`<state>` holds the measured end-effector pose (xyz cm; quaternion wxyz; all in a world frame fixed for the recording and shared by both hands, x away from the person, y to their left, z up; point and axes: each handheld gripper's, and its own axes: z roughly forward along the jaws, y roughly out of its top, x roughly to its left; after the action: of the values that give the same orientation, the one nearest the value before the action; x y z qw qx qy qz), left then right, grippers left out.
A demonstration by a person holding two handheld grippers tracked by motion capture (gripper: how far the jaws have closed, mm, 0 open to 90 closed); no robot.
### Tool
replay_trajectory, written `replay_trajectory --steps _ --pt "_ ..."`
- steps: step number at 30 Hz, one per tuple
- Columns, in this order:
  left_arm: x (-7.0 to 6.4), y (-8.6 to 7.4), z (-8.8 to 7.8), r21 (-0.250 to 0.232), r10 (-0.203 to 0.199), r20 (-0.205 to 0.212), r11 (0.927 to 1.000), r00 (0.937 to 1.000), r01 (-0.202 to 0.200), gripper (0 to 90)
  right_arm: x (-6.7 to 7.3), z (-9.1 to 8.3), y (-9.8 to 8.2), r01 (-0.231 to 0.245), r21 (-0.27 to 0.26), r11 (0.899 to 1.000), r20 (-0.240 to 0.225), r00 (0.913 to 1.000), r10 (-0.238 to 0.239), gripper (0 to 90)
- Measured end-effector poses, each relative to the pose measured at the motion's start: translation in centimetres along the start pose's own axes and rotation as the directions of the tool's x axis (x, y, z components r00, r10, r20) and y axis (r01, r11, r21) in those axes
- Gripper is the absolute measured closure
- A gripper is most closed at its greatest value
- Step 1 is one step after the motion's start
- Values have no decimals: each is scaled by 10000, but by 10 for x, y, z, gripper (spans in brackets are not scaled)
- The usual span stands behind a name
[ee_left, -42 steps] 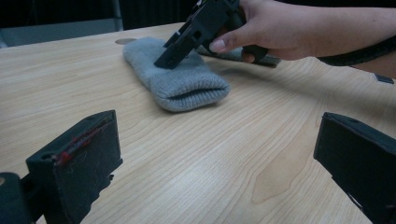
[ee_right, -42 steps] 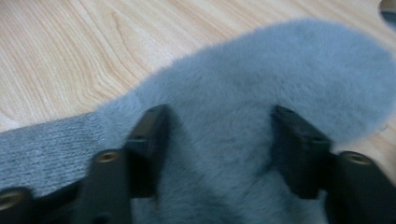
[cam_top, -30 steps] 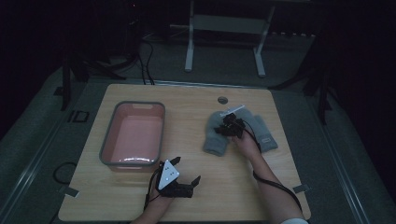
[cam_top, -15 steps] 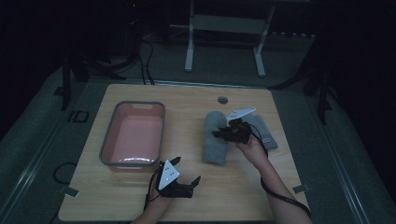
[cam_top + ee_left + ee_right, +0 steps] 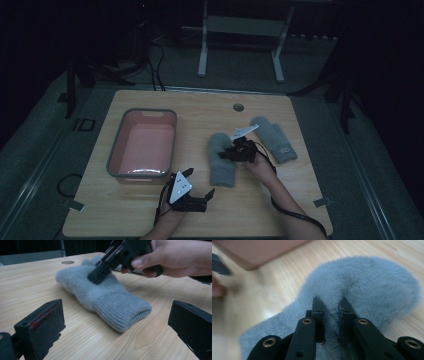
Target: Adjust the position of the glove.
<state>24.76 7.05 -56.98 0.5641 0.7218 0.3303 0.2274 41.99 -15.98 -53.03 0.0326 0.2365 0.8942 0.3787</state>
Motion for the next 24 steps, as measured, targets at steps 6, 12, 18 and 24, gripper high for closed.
replay_trajectory --steps 6,12,18,24 --pt "-1 0 0 -4 31 2 10000 10000 -31 10 -13 13 -6 -90 369 9993 -154 9998 95 622" --pt "0 0 0 -17 -17 56 10000 10000 17 10 -15 14 -6 25 435 9991 -4 10000 -25 373" --pt "0 0 0 -13 26 72 10000 10000 -26 10 -10 2 -5 88 306 9995 442 9990 -101 267" --pt "0 0 0 -19 3 65 10000 10000 -3 10 -13 -25 -8 -12 -185 9998 1330 9911 37 266"
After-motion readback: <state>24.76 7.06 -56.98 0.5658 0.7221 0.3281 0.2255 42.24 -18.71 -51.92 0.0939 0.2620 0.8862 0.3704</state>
